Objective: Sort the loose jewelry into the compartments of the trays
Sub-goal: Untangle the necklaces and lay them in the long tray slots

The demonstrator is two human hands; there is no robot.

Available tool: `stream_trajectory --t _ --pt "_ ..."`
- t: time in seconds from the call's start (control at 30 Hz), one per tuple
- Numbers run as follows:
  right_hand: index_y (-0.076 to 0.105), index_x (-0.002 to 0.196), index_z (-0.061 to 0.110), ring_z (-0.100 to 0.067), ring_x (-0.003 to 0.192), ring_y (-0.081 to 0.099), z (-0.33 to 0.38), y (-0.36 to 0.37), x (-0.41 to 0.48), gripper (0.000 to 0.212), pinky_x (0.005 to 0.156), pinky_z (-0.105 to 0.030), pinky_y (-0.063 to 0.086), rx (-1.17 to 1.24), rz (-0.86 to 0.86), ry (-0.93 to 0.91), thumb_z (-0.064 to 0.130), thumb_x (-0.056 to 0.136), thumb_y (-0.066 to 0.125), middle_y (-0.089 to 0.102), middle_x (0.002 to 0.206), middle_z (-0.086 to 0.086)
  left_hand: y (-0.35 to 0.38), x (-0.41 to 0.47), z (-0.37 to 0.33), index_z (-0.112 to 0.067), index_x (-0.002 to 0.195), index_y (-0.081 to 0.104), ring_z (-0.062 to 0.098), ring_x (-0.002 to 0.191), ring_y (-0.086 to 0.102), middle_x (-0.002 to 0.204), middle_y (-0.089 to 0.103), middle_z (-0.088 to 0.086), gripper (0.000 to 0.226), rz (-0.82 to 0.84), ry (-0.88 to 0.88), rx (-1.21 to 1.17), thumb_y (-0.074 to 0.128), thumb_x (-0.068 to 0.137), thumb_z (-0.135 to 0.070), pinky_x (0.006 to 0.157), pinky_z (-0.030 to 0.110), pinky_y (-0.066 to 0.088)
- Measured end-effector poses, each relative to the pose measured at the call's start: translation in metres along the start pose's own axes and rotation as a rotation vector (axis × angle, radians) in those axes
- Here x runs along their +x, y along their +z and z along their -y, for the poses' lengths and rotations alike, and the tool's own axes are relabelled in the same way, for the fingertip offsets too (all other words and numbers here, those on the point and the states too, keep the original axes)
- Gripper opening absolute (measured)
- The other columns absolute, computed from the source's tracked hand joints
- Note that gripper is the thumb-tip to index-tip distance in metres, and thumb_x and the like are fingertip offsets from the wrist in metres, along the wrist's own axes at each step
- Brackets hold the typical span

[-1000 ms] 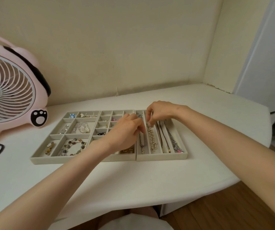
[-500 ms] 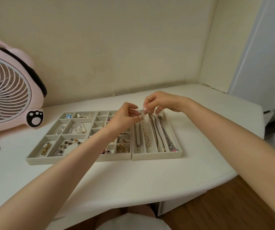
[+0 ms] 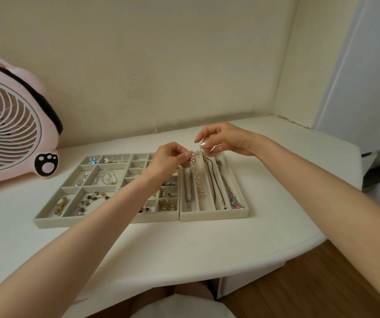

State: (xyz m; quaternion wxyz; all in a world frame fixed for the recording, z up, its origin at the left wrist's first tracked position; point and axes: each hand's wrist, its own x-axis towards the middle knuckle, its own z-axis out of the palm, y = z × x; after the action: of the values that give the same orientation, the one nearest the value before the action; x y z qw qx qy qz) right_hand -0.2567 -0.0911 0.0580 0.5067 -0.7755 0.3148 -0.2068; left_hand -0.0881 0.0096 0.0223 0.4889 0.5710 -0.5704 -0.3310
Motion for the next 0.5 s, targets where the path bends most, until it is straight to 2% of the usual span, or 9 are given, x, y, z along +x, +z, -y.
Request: stream_trajectory --t 0.17,0.3,0.37,0.5 --pt "0.064 0.096 0.009 -0.010 0.060 0.060 -0.0014 0.0002 -0.0016 0.018 0.072 -0.029 0.057 0.128 -0.006 -0.014 -0.003 0.089 0.054 0.053 0.072 -0.004 -0.0001 -0.0017 -0.0024 -0.013 0.088 0.048 0.011 0.070 0.063 0.080 0.071 0.002 0.011 0.010 -0.057 -0.141 0.047 0.097 -0.018 0.054 0.011 0.045" --pt "0.062 0.097 0.009 -0.008 0.055 0.054 -0.0012 0.0000 -0.0029 0.013 0.056 -0.020 0.049 0.189 -0.031 -0.039 0.000 0.089 0.057 0.053 0.069 -0.001 -0.0005 -0.0021 -0.0016 -0.012 0.094 0.046 0.008 0.062 0.063 0.076 0.069 0.003 0.008 0.017 -0.105 -0.163 0.043 0.099 -0.018 0.061 0.018 0.046" --pt "0.062 0.096 0.010 -0.009 0.058 0.054 -0.0008 0.0000 -0.0019 0.012 0.056 -0.020 0.047 0.200 -0.037 -0.058 0.002 0.088 0.058 0.055 0.068 0.001 -0.0006 -0.0025 -0.0017 -0.011 0.100 0.049 0.007 0.062 0.064 0.075 0.067 0.003 0.010 0.033 -0.114 -0.146 0.045 0.098 -0.020 0.062 0.018 0.047" --pt "0.062 0.098 0.010 -0.012 0.066 0.058 0.0018 0.0006 -0.0009 0.013 0.061 -0.022 0.049 0.233 -0.025 -0.080 0.002 0.088 0.059 0.059 0.074 0.000 -0.0001 -0.0033 -0.0039 -0.008 0.108 0.059 0.014 0.071 0.063 0.073 0.064 0.003 0.030 0.131 -0.100 -0.033 0.056 0.091 -0.033 0.073 0.024 0.047"
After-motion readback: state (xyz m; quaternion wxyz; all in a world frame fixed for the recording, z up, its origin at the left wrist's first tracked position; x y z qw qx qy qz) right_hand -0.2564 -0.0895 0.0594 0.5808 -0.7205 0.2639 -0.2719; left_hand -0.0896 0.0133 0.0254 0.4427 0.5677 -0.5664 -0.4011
